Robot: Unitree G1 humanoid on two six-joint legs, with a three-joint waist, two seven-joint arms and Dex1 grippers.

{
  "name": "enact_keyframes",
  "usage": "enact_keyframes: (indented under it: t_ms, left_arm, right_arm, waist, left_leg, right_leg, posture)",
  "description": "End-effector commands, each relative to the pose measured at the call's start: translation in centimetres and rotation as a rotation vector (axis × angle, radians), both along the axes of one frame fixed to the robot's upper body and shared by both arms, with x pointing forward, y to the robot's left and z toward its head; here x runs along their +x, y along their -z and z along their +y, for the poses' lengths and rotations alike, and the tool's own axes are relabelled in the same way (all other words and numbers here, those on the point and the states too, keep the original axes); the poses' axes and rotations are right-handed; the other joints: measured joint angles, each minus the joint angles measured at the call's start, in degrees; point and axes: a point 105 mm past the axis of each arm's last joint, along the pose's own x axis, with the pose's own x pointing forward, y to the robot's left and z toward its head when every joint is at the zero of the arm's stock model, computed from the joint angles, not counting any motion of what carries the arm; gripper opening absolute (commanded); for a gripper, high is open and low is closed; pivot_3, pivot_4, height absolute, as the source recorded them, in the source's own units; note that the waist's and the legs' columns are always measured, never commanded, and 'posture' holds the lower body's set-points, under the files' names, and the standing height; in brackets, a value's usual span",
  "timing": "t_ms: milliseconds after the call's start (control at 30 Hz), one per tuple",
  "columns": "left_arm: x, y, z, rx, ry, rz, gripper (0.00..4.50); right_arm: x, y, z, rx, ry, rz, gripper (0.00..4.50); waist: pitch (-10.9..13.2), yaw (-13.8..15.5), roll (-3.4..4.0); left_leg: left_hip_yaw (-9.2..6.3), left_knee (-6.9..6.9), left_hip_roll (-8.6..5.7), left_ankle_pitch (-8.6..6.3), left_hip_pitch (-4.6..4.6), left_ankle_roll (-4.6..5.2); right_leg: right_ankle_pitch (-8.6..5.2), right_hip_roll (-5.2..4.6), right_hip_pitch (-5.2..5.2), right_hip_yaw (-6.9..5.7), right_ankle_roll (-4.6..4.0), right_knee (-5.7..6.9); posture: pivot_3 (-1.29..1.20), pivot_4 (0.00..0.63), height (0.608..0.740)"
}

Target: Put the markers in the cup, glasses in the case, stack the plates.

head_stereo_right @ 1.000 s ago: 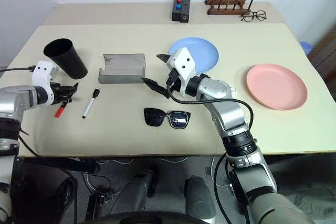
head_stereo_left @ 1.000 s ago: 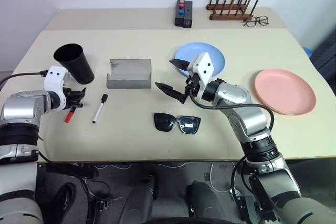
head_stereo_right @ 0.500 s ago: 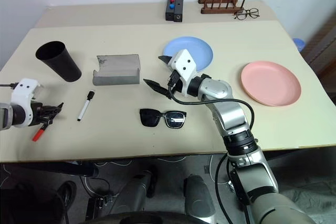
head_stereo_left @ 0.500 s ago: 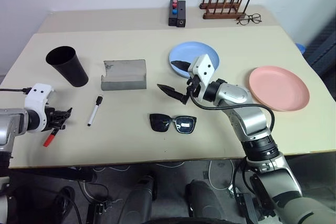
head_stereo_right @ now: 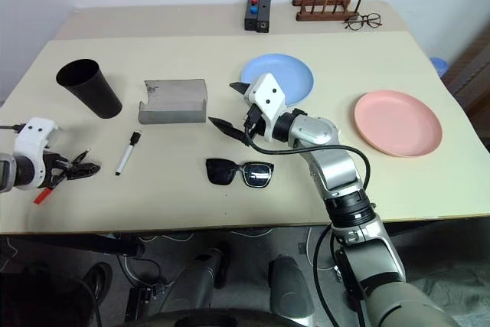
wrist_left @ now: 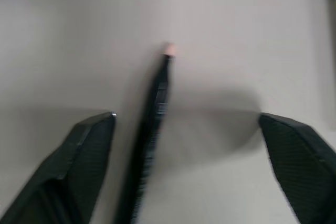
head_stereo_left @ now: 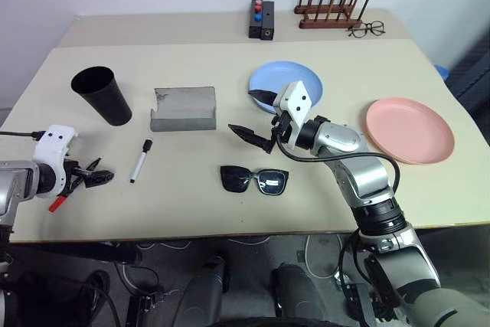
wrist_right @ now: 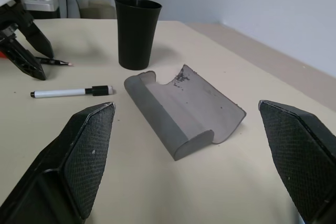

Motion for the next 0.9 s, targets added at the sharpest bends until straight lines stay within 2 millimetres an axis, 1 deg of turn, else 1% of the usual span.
enact_keyframes:
  t_ms: [33, 133, 300, 467, 567, 600, 667, 733, 767, 867, 900]
  left_arm:
    - [0.4, -0.7, 0.3, 0.042, 0.046, 0.009, 4.37]
    - [0.7, -0.8, 0.7, 0.069, 0.098, 0.039, 4.37]
    - [0.5, -0.8, 2.0, 0.11, 0.156, 0.095, 4.37]
    - [-0.2, -0.3, 2.2, 0.122, 0.236, 0.159, 4.37]
    - [0.2, 0.0, 2.4, 0.115, 0.225, 0.153, 4.37]
    - [0.2, 0.1, 2.4, 0.112, 0.228, 0.159, 4.14]
    - [0.2, 0.4, 2.2, 0.098, 0.232, 0.167, 3.5]
    - [0.3, 0.5, 2.1, 0.1, 0.234, 0.167, 2.64]
    - [0.3, 0.5, 2.1, 0.103, 0.234, 0.166, 2.01]
    - [0.4, 0.5, 2.1, 0.099, 0.233, 0.167, 0.47]
    - [0.4, 0.5, 2.1, 0.099, 0.232, 0.167, 0.03]
  right_arm:
    - [-0.4, -1.0, 0.1, 0.016, -0.007, -0.041, 4.5]
    - [-0.3, -0.9, 0.0, 0.01, -0.001, -0.041, 4.5]
    - [-0.4, -0.8, -0.2, 0.002, 0.005, -0.042, 4.5]
    - [-0.4, -0.8, -0.4, 0.003, 0.011, -0.041, 4.5]
    - [-0.4, -0.7, -0.4, -0.004, 0.013, -0.042, 4.5]
    - [-0.4, -0.7, -0.4, -0.007, 0.012, -0.042, 4.5]
    - [-0.4, -0.6, -0.4, -0.009, 0.011, -0.041, 4.5]
    - [-0.4, -0.6, -0.4, -0.01, 0.011, -0.04, 4.5]
    - [-0.4, -0.6, -0.5, -0.01, 0.011, -0.039, 4.5]
    - [-0.3, -0.6, -0.5, -0.012, 0.012, -0.04, 4.5]
    - [-0.3, -0.7, -0.4, -0.011, 0.011, -0.04, 4.5]
  waist:
    - [0.0, 0.0, 0.0]
    - [0.0, -0.1, 0.0]
    - [0.0, -0.2, 0.0]
    - [0.0, -0.3, 0.0]
    - [0.0, -0.2, 0.0]
    - [0.0, -0.2, 0.0]
    - [0.0, -0.2, 0.0]
    - [0.0, -0.2, 0.0]
    - [0.0, -0.2, 0.0]
    - [0.0, -0.2, 0.01]
    - [0.0, -0.2, 0.01]
  left_leg:
    - [0.0, 0.0, 0.0, 0.0, 0.0, 0.0]
    - [-0.01, -0.01, 0.01, 0.02, 0.0, -0.01]
    - [0.0, -0.06, 0.02, 0.09, 0.0, 0.07]
    - [0.03, -0.15, 0.03, 0.1, 0.0, 0.08]
    - [0.05, -0.15, 0.04, 0.11, 0.0, 0.08]
    - [0.04, -0.15, 0.04, 0.12, 0.0, 0.07]
    - [0.04, -0.15, 0.04, 0.12, 0.0, 0.08]
    - [0.05, -0.15, 0.04, 0.12, 0.0, 0.08]
    - [0.05, -0.16, 0.04, 0.12, 0.0, 0.08]
    - [0.05, -0.15, 0.04, 0.13, 0.01, 0.08]
    - [0.05, -0.15, 0.04, 0.13, 0.02, 0.08]
  right_leg:
    - [0.0, 0.0, -0.01, 0.0, 0.0, 0.0]
    - [0.0, 0.03, -0.01, 0.0, 0.0, 0.01]
    - [0.0, 0.15, -0.03, 0.01, 0.0, 0.01]
    - [0.0, 0.15, -0.06, 0.04, -0.01, 0.0]
    - [0.0, 0.17, -0.09, 0.06, -0.01, 0.01]
    - [0.0, 0.18, -0.09, 0.05, -0.01, 0.01]
    - [0.0, 0.18, -0.08, 0.05, -0.01, 0.01]
    - [0.0, 0.17, -0.08, 0.05, -0.01, 0.01]
    - [0.0, 0.18, -0.08, 0.05, -0.01, 0.02]
    - [0.0, 0.18, -0.06, 0.05, -0.01, 0.02]
    - [0.0, 0.18, -0.06, 0.05, 0.0, 0.03]
  posture:
    - [0.0, 0.15, 0.74]
    - [0.0, 0.15, 0.74]
    - [0.0, 0.15, 0.74]
    - [0.0, 0.15, 0.74]
    - [0.0, 0.15, 0.74]
    - [0.0, 0.15, 0.74]
    - [0.0, 0.15, 0.74]
    - [0.0, 0.15, 0.74]
    - [0.0, 0.15, 0.74]
    - [0.0, 0.15, 0.74]
    - [0.0, 0.15, 0.74]
